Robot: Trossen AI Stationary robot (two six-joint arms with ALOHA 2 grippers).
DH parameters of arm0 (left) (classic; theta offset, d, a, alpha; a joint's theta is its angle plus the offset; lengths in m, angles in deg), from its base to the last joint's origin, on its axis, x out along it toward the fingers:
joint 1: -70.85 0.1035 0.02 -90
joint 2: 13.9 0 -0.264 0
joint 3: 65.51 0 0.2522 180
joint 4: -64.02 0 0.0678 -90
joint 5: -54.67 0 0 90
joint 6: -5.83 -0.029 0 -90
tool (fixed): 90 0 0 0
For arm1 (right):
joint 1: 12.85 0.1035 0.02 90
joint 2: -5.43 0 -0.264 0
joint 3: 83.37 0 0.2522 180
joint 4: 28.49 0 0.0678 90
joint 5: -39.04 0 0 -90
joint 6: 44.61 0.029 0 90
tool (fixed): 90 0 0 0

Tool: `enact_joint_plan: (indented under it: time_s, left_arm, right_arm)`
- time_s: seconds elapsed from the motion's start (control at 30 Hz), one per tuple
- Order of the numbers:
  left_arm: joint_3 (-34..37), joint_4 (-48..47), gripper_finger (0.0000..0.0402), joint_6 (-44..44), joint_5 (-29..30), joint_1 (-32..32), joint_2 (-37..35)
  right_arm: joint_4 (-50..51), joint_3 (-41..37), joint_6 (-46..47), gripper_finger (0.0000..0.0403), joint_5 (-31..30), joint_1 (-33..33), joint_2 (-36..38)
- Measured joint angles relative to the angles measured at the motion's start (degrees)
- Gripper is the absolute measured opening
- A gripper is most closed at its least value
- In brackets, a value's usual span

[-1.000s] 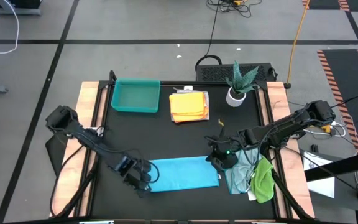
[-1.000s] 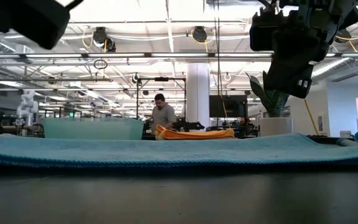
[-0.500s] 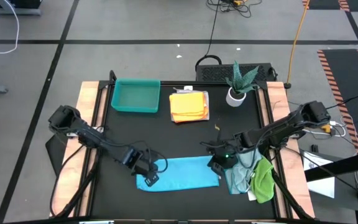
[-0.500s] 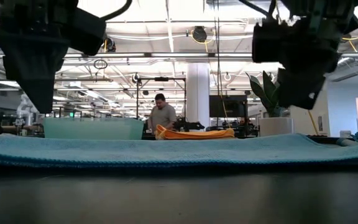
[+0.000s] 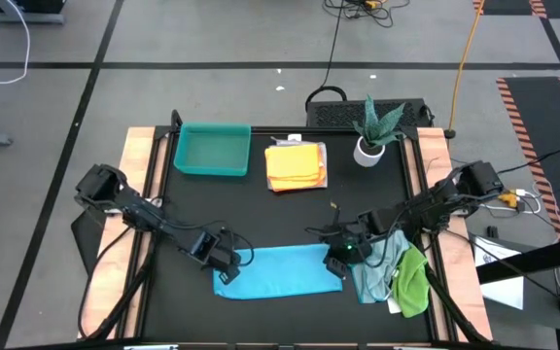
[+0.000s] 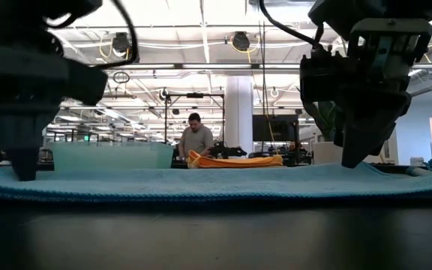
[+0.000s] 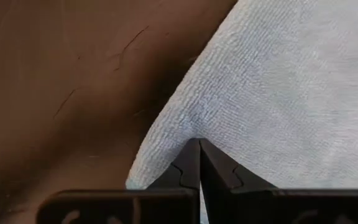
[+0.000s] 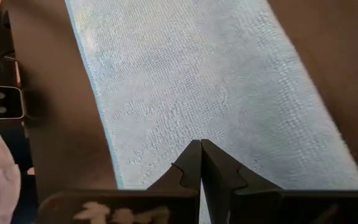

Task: Fold microfiber towels
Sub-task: Fold the blue microfiber towel

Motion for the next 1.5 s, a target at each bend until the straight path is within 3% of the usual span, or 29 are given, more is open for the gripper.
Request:
enact_joint_plan:
  time_s: [0.27,0.37,0.63,0.9,1.23,1.5]
  left_arm:
    - [2.9,1.3,0.0003,-1.4,-0.2,2.0,-0.3]
    - [2.9,2.1,0.0006,-4.1,2.3,3.7,-0.2]
    - [3.0,3.5,0.0006,-13.6,8.5,12.5,-0.1]
    - [3.0,3.4,0.0005,-19.9,6.6,20.8,-0.1]
    - [2.6,2.9,0.0003,-19.6,4.3,21.0,-0.5]
    - [-3.9,-0.5,0.0015,-23.0,4.6,19.3,-4.4]
  right_arm:
    - [5.5,0.0,-4.3,0.0000,-4.9,-3.0,0.0]
    - [7.6,0.0,-6.4,0.0000,-5.2,-5.2,0.0]
    - [10.0,0.0,-12.2,0.0000,-4.5,-11.7,0.1]
    - [15.8,0.2,-15.5,0.0000,-4.1,-15.5,0.6]
    - [23.2,0.0,-18.3,0.0000,-6.2,-18.3,4.9]
    - [20.4,-0.1,-15.5,0.0000,-5.8,-18.8,11.6]
